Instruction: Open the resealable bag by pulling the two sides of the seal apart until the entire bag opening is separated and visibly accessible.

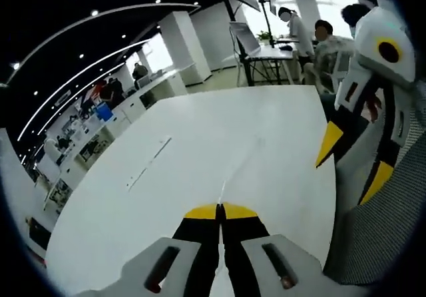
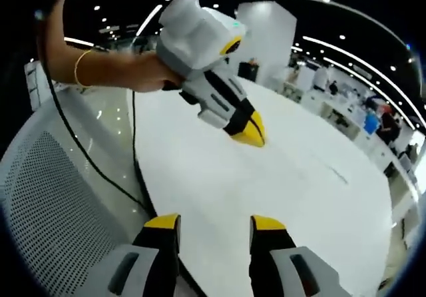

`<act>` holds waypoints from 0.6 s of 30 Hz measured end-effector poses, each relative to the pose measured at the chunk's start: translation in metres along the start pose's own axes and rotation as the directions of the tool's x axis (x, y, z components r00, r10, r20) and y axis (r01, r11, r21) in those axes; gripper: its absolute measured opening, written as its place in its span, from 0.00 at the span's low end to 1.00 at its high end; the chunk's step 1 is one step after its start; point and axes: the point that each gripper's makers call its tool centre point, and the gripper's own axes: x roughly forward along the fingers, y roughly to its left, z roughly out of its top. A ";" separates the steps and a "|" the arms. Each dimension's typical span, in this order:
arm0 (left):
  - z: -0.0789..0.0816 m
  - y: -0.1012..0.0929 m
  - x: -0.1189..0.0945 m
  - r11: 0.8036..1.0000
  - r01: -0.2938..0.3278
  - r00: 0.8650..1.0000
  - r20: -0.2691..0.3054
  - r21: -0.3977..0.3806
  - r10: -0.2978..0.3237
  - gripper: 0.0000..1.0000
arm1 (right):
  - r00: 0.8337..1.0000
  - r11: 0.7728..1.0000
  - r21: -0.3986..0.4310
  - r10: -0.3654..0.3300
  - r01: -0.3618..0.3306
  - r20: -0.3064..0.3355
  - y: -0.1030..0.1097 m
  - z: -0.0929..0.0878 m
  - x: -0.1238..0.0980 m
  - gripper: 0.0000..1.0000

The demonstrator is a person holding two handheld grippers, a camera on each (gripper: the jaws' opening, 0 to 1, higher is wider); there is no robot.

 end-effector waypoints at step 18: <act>0.025 0.073 0.008 0.990 -0.144 0.989 0.043 -0.003 0.144 0.00 | 0.998 0.995 0.096 -0.015 0.010 0.056 0.003 0.001 -0.021 0.46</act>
